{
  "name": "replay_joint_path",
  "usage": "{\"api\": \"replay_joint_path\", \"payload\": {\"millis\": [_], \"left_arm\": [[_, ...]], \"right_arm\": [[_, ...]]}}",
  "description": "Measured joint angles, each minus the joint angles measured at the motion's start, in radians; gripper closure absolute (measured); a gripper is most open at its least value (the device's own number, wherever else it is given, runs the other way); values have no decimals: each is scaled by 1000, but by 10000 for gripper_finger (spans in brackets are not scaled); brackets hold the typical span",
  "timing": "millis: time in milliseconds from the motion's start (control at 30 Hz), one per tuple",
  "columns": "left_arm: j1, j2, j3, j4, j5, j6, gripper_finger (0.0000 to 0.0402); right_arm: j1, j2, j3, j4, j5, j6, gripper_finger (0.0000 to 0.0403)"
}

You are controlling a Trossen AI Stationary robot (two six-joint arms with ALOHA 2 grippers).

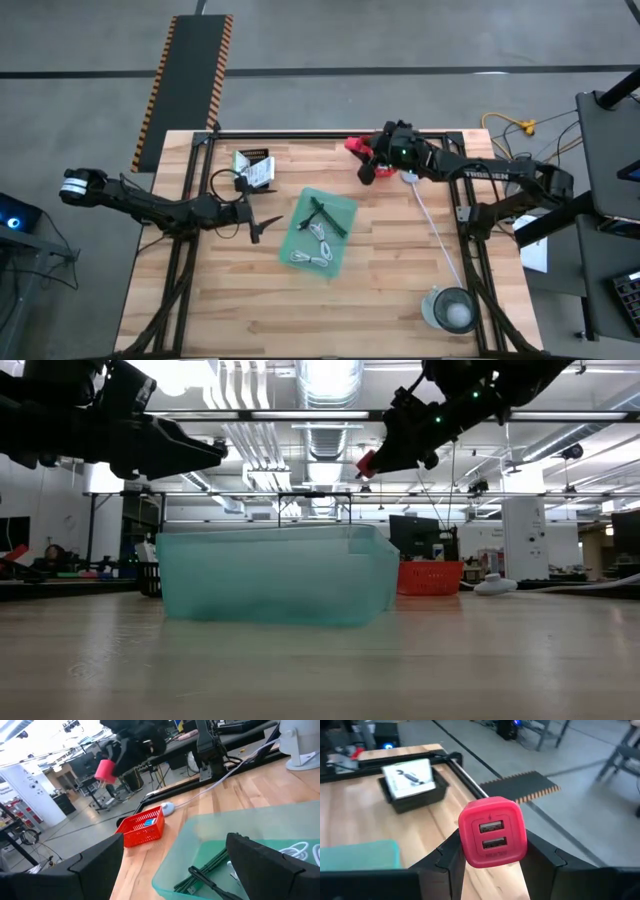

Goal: Pick and place items into bin
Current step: Put the pink charger adapter into the red basket

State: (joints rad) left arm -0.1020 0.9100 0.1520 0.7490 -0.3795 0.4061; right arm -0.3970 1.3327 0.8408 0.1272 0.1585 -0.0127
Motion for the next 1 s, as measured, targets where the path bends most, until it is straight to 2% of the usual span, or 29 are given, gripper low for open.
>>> {"api": "replay_joint_path", "payload": {"millis": [433, 667, 1000], "left_arm": [[0, 1, 0, 2, 0, 3, 70], [0, -1, 0, 2, 0, 3, 70], [1, 2, 0, 2, 0, 1, 70]], "right_arm": [[-140, 49, 146, -318, -2, 80, 267], [-200, 161, 228, -378, -2, 120, 267], [-274, 360, 457, -687, -1, 138, 267]]}}
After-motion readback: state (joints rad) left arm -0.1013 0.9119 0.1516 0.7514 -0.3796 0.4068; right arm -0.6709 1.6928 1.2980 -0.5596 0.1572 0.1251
